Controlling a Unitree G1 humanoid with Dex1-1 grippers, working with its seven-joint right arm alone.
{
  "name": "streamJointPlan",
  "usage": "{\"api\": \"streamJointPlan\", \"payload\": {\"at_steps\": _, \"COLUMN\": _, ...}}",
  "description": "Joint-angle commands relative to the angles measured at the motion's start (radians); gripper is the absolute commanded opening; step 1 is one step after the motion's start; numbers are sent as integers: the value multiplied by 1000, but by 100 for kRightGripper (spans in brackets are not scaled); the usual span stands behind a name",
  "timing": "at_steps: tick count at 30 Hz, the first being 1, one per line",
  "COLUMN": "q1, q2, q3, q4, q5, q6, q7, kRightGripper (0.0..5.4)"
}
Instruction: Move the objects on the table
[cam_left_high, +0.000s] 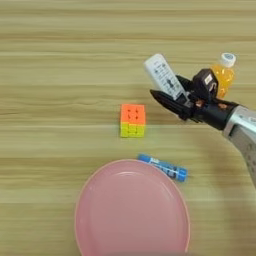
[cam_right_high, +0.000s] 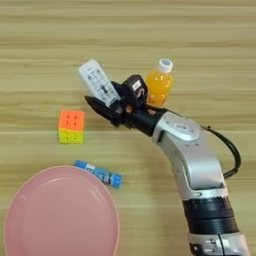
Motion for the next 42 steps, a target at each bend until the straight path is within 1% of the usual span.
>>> {"api": "streamJointPlan", "payload": {"at_steps": 1, "q1": 9, "q2": -48, "q3": 17, "q4": -121, "q5": 49, "q6": -54, "q7": 66, "kRightGripper": 291}}
{"api": "streamJointPlan", "payload": {"at_steps": 3, "q1": 40, "q2": -68, "q3": 34, "q4": -159, "q5": 75, "q6": -52, "q7": 117, "kRightGripper": 291}}
{"api": "streamJointPlan", "payload": {"at_steps": 5, "q1": 74, "q2": -98, "q3": 59, "q4": -194, "q5": 96, "q6": -31, "q7": 167, "kRightGripper": 291}}
{"api": "streamJointPlan", "payload": {"at_steps": 7, "q1": 113, "q2": -136, "q3": 100, "q4": -214, "q5": 84, "q6": -35, "q7": 217, "kRightGripper": 291}}
{"api": "streamJointPlan", "payload": {"at_steps": 8, "q1": 113, "q2": -136, "q3": 100, "q4": -214, "q5": 84, "q6": -35, "q7": 217, "kRightGripper": 291}}
{"api": "streamJointPlan", "payload": {"at_steps": 12, "q1": 178, "q2": -222, "q3": 194, "q4": -225, "q5": 15, "q6": -68, "q7": 302, "kRightGripper": 290}}
{"api": "streamJointPlan", "payload": {"at_steps": 15, "q1": 190, "q2": -247, "q3": 240, "q4": -222, "q5": -33, "q6": -88, "q7": 318, "kRightGripper": 290}}
{"api": "streamJointPlan", "payload": {"at_steps": 20, "q1": 172, "q2": -238, "q3": 341, "q4": -194, "q5": -140, "q6": -103, "q7": 302, "kRightGripper": 290}}
{"api": "streamJointPlan", "payload": {"at_steps": 24, "q1": 132, "q2": -200, "q3": 423, "q4": -157, "q5": -217, "q6": -97, "q7": 277, "kRightGripper": 290}}
{"api": "streamJointPlan", "payload": {"at_steps": 28, "q1": 96, "q2": -170, "q3": 480, "q4": -88, "q5": -275, "q6": -89, "q7": 258, "kRightGripper": 290}}
{"api": "streamJointPlan", "payload": {"at_steps": 33, "q1": 82, "q2": -153, "q3": 508, "q4": -27, "q5": -308, "q6": -89, "q7": 246, "kRightGripper": 290}}
{"api": "streamJointPlan", "payload": {"at_steps": 40, "q1": 76, "q2": -139, "q3": 513, "q4": 29, "q5": -315, "q6": -94, "q7": 248, "kRightGripper": 290}}
{"api": "streamJointPlan", "payload": {"at_steps": 42, "q1": 76, "q2": -137, "q3": 511, "q4": 33, "q5": -316, "q6": -96, "q7": 245, "kRightGripper": 326}}
